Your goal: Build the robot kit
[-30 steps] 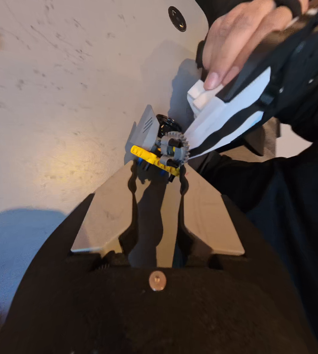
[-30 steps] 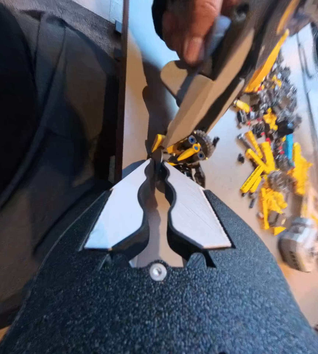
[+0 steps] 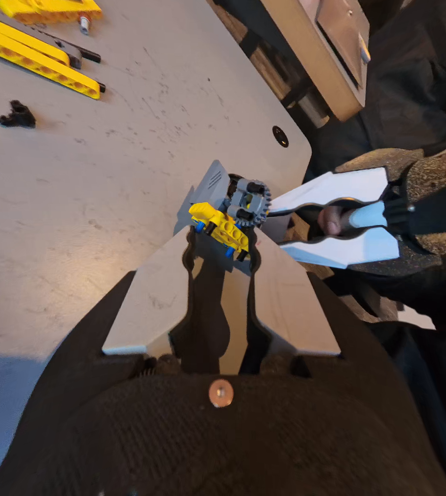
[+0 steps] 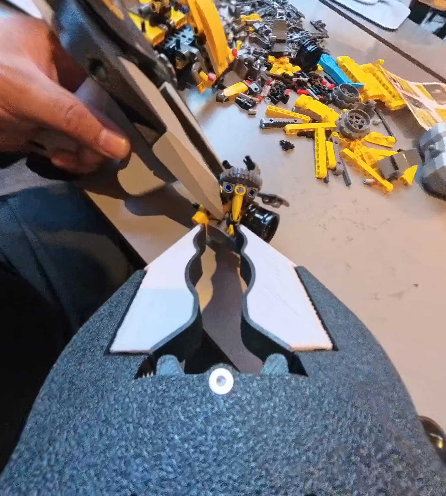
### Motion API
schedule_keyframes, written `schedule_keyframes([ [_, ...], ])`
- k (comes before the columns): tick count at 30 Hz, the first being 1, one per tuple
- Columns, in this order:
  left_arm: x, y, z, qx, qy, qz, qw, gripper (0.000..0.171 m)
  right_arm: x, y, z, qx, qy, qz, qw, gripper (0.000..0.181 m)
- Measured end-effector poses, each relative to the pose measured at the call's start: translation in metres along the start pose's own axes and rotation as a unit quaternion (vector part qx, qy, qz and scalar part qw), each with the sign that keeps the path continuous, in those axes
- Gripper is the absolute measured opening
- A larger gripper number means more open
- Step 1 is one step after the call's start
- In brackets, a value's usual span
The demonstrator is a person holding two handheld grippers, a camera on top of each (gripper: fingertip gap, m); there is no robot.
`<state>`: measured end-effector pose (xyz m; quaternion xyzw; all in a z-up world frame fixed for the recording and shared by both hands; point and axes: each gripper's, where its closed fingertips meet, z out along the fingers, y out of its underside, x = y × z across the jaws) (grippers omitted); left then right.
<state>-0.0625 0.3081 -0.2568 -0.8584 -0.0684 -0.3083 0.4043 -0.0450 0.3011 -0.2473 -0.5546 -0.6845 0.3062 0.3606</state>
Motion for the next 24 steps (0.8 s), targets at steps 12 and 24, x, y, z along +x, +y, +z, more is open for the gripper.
schedule_keyframes([
  [12, 0.000, 0.004, -0.003, -0.003, -0.032, 0.049, 0.998, 0.038, 0.010, -0.009, 0.006, 0.041, -0.041, 0.084, 0.995, 0.015],
  [24, -0.011, 0.001, -0.011, -0.032, -0.133, 0.267, 0.954, 0.101, 0.009, -0.018, 0.005, 0.086, -0.162, 0.210, 0.960, 0.006],
])
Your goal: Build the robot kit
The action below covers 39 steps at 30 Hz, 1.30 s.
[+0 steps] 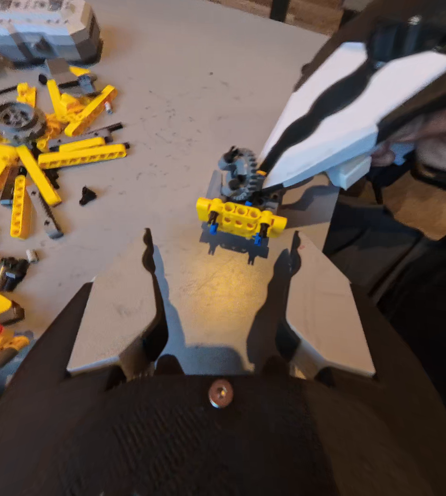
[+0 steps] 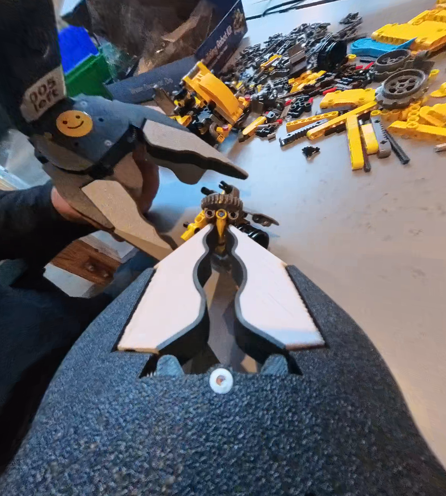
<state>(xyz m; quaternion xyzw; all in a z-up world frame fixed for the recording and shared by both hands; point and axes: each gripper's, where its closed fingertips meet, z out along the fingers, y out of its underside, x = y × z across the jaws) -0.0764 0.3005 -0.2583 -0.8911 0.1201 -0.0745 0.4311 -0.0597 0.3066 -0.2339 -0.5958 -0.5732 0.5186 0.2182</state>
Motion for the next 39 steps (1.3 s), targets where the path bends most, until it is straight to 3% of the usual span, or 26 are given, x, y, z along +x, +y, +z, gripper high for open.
schedule_keyframes([
  [2, 0.013, -0.004, 0.003, 0.009, 0.016, 0.053, 0.998, 0.105, -0.007, 0.000, 0.002, 0.005, -0.034, 0.027, 0.999, 0.005],
  [3, 0.013, -0.005, 0.007, 0.009, 0.005, 0.075, 0.997, 0.096, -0.009, -0.001, 0.003, 0.008, -0.045, 0.036, 0.998, 0.005],
  [4, 0.012, -0.001, 0.011, -0.009, -0.007, 0.096, 0.995, 0.069, -0.009, -0.002, 0.004, 0.010, -0.050, 0.043, 0.998, 0.005],
  [6, 0.008, 0.004, 0.016, -0.038, -0.022, 0.121, 0.992, 0.068, -0.005, 0.000, 0.005, 0.002, -0.042, 0.034, 0.999, 0.005],
  [10, 0.016, 0.004, 0.018, -0.032, 0.050, 0.031, 0.998, 0.068, -0.002, -0.004, 0.003, 0.019, -0.015, -0.015, 1.000, 0.005],
  [13, 0.013, 0.003, 0.020, -0.034, 0.061, 0.006, 0.998, 0.067, 0.002, -0.010, 0.005, 0.034, 0.007, -0.033, 0.999, 0.005],
  [17, 0.005, 0.008, 0.018, -0.044, 0.053, -0.008, 0.998, 0.067, 0.023, -0.058, -0.032, 0.144, 0.053, -0.036, 0.988, 0.005],
  [23, 0.007, 0.009, 0.021, -0.052, 0.040, 0.035, 0.997, 0.068, 0.023, -0.028, -0.011, 0.016, -0.054, 0.033, 0.998, 0.006],
  [29, 0.008, 0.011, 0.017, -0.050, 0.055, 0.032, 0.997, 0.068, 0.031, -0.030, -0.022, 0.031, -0.165, 0.201, 0.965, 0.005],
  [32, 0.007, 0.012, 0.017, -0.052, 0.055, 0.044, 0.996, 0.069, 0.049, -0.012, -0.017, -0.033, -0.117, 0.193, 0.974, 0.006],
  [37, 0.004, 0.011, 0.016, -0.045, 0.024, 0.071, 0.996, 0.068, 0.058, 0.000, -0.007, -0.129, -0.019, 0.049, 0.990, 0.012],
  [39, 0.004, 0.009, 0.015, -0.038, 0.007, 0.089, 0.995, 0.068, 0.063, 0.004, -0.007, -0.151, 0.026, 0.008, 0.988, 0.025],
])
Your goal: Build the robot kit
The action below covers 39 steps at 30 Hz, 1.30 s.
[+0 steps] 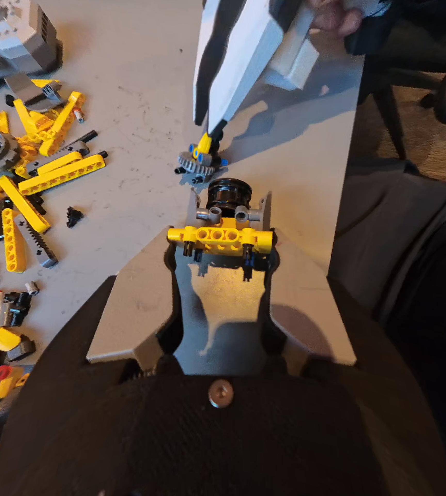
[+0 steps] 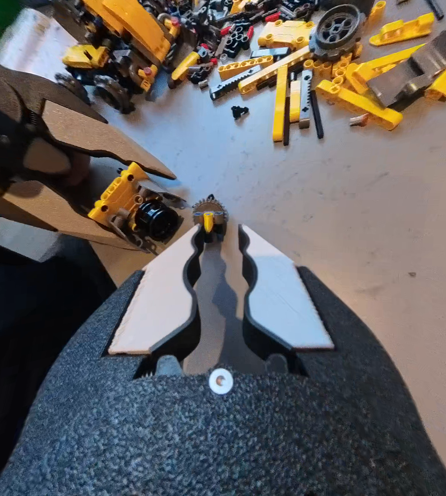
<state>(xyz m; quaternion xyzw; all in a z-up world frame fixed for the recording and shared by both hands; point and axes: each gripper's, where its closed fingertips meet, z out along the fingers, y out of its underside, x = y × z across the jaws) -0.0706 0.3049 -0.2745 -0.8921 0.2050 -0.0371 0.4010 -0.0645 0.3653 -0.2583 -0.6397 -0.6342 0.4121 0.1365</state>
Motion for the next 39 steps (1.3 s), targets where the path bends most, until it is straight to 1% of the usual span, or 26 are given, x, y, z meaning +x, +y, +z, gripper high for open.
schedule_keyframes([
  [2, -0.003, -0.002, -0.001, 0.005, -0.025, 0.016, 1.000, 0.068, 0.006, -0.002, -0.007, 0.005, 0.060, -0.027, 0.998, 0.027],
  [3, -0.004, -0.002, -0.002, 0.008, -0.040, 0.023, 0.999, 0.068, 0.004, -0.007, -0.014, 0.018, 0.089, -0.045, 0.995, 0.026],
  [4, -0.007, -0.003, -0.003, 0.010, -0.056, 0.030, 0.998, 0.068, -0.005, -0.012, -0.019, 0.035, 0.097, -0.064, 0.993, 0.021],
  [5, -0.008, -0.003, -0.003, 0.012, -0.068, 0.037, 0.997, 0.068, -0.025, -0.015, -0.019, 0.050, 0.075, -0.083, 0.993, 0.011],
  [6, -0.008, -0.004, -0.003, 0.013, -0.073, 0.045, 0.996, 0.068, -0.049, -0.015, -0.016, 0.056, 0.037, -0.104, 0.992, 0.003],
  [7, -0.007, -0.004, -0.003, 0.014, -0.073, 0.047, 0.996, 0.068, -0.069, -0.013, -0.011, 0.055, 0.008, -0.123, 0.991, 0.004],
  [8, -0.006, -0.004, -0.003, 0.013, -0.066, 0.043, 0.997, 0.068, -0.081, -0.011, -0.006, 0.050, -0.004, -0.137, 0.989, 0.009],
  [9, -0.006, -0.003, -0.002, 0.011, -0.056, 0.035, 0.998, 0.068, -0.086, -0.008, 0.000, 0.044, -0.005, -0.142, 0.989, 0.017],
  [10, -0.006, -0.002, -0.002, 0.009, -0.049, 0.027, 0.998, 0.068, -0.088, -0.006, 0.006, 0.039, -0.005, -0.138, 0.990, 0.021],
  [11, -0.007, -0.002, -0.002, 0.008, -0.048, 0.021, 0.999, 0.068, -0.089, -0.005, 0.011, 0.037, -0.003, -0.134, 0.990, 0.022],
  [14, -0.008, -0.001, -0.003, 0.009, -0.050, 0.025, 0.998, 0.068, -0.089, -0.003, 0.018, 0.039, 0.023, -0.170, 0.984, 0.017],
  [16, -0.007, 0.000, -0.005, 0.013, -0.043, 0.041, 0.998, 0.068, -0.091, -0.003, 0.019, 0.041, 0.004, -0.135, 0.990, 0.018],
  [17, -0.008, 0.000, -0.007, 0.017, -0.044, 0.058, 0.997, 0.068, -0.092, -0.003, 0.019, 0.046, -0.015, -0.106, 0.993, 0.014],
  [18, -0.009, 0.000, -0.008, 0.021, -0.049, 0.070, 0.996, 0.067, -0.091, -0.005, 0.017, 0.056, -0.025, -0.079, 0.995, 0.005],
  [21, -0.020, 0.002, -0.012, 0.022, -0.090, 0.081, 0.992, 0.068, -0.082, -0.006, 0.012, 0.076, -0.024, -0.031, 0.996, 0.004],
  [23, -0.022, 0.000, -0.014, 0.026, -0.124, 0.104, 0.987, 0.068, -0.080, -0.007, 0.012, 0.084, -0.010, -0.020, 0.996, 0.005],
  [27, -0.022, -0.006, -0.018, 0.032, -0.201, 0.162, 0.966, 0.068, -0.078, -0.008, 0.018, 0.109, 0.028, -0.017, 0.993, 0.008],
  [29, -0.023, -0.007, -0.020, 0.029, -0.230, 0.182, 0.956, 0.068, -0.083, -0.008, 0.021, 0.117, 0.021, -0.013, 0.993, 0.005],
  [30, -0.023, -0.007, -0.020, 0.030, -0.234, 0.188, 0.953, 0.068, -0.086, -0.009, 0.022, 0.125, 0.015, -0.008, 0.992, 0.011],
  [34, -0.024, -0.007, -0.020, 0.029, -0.241, 0.190, 0.951, 0.068, -0.085, -0.011, 0.023, 0.145, 0.015, 0.005, 0.989, 0.011],
  [36, -0.022, -0.009, -0.020, 0.033, -0.242, 0.204, 0.948, 0.068, -0.079, -0.010, 0.025, 0.143, 0.022, 0.012, 0.989, 0.013],
  [39, -0.021, -0.009, -0.021, 0.032, -0.251, 0.213, 0.944, 0.067, -0.079, -0.008, 0.027, 0.144, 0.011, 0.017, 0.989, 0.010],
])
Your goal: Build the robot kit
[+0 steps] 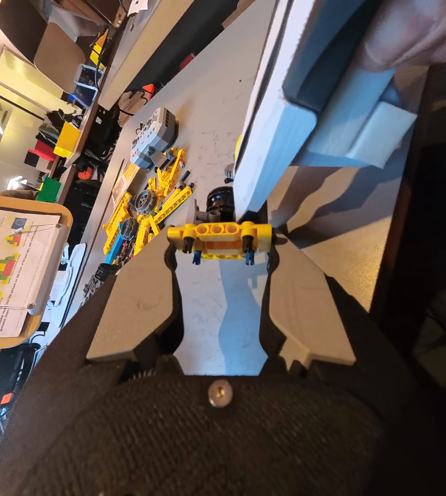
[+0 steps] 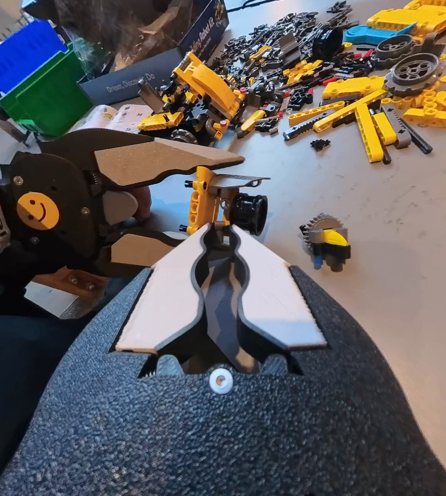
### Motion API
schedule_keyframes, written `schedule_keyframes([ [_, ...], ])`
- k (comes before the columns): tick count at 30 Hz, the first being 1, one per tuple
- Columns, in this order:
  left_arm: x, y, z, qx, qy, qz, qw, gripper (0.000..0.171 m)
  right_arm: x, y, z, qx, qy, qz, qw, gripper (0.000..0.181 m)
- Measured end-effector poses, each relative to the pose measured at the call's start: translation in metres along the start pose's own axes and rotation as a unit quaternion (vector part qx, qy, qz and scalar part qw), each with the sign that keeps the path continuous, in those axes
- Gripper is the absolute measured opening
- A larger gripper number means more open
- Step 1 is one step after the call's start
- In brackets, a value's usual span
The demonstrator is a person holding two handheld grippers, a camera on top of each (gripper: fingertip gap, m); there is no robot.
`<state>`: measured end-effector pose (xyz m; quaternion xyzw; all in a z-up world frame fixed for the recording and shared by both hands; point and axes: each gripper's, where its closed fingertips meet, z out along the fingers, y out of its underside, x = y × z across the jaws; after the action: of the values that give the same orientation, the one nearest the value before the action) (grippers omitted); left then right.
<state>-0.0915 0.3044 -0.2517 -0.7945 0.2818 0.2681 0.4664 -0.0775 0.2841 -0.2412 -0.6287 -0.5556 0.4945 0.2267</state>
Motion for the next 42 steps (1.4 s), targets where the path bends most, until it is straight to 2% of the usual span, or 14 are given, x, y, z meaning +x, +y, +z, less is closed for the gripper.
schedule_keyframes([
  [3, 0.001, 0.001, 0.001, 0.003, 0.019, -0.023, 1.000, 0.067, -0.003, -0.001, 0.001, 0.001, -0.029, 0.006, 1.000, 0.008],
  [5, 0.003, 0.001, 0.001, 0.008, 0.050, -0.049, 0.998, 0.068, -0.004, -0.002, 0.001, -0.003, -0.092, 0.067, 0.994, 0.007],
  [9, 0.004, -0.007, -0.005, 0.048, 0.079, -0.060, 0.994, 0.067, -0.014, -0.005, -0.006, 0.000, -0.227, 0.199, 0.953, 0.007],
  [12, 0.004, -0.017, -0.014, 0.093, 0.105, -0.077, 0.987, 0.067, -0.021, -0.007, -0.011, -0.007, -0.273, 0.254, 0.928, 0.007],
  [13, 0.007, -0.014, -0.012, 0.084, 0.113, -0.069, 0.988, 0.067, -0.019, -0.002, -0.009, -0.020, -0.254, 0.246, 0.935, 0.008],
  [15, 0.014, -0.005, -0.005, 0.045, 0.102, -0.023, 0.993, 0.068, -0.009, 0.007, -0.006, -0.045, -0.168, 0.163, 0.971, 0.006],
  [18, 0.013, -0.007, -0.005, 0.050, 0.074, -0.001, 0.996, 0.067, -0.002, 0.003, -0.014, -0.047, -0.069, 0.050, 0.995, 0.003],
  [21, 0.010, -0.003, -0.002, 0.036, 0.082, -0.026, 0.996, 0.067, -0.006, -0.004, -0.019, -0.039, -0.010, -0.035, 0.999, 0.003],
  [25, 0.011, -0.005, -0.004, 0.043, 0.075, -0.012, 0.996, 0.067, -0.007, 0.002, -0.012, -0.051, 0.014, -0.064, 0.997, 0.006],
  [33, 0.013, -0.006, -0.004, 0.043, 0.080, -0.012, 0.996, 0.067, -0.007, 0.005, -0.005, -0.032, -0.028, -0.012, 0.999, 0.001],
  [36, 0.013, -0.004, -0.003, 0.041, 0.096, -0.027, 0.994, 0.067, -0.009, 0.005, -0.004, -0.021, -0.090, 0.063, 0.994, 0.001],
  [39, 0.013, -0.004, -0.004, 0.043, 0.100, -0.028, 0.994, 0.067, -0.010, 0.004, -0.004, -0.019, -0.182, 0.165, 0.969, 0.000],
  [42, 0.014, -0.003, -0.004, 0.044, 0.113, -0.034, 0.992, 0.067, -0.011, 0.004, -0.003, -0.034, -0.217, 0.198, 0.955, 0.000],
])
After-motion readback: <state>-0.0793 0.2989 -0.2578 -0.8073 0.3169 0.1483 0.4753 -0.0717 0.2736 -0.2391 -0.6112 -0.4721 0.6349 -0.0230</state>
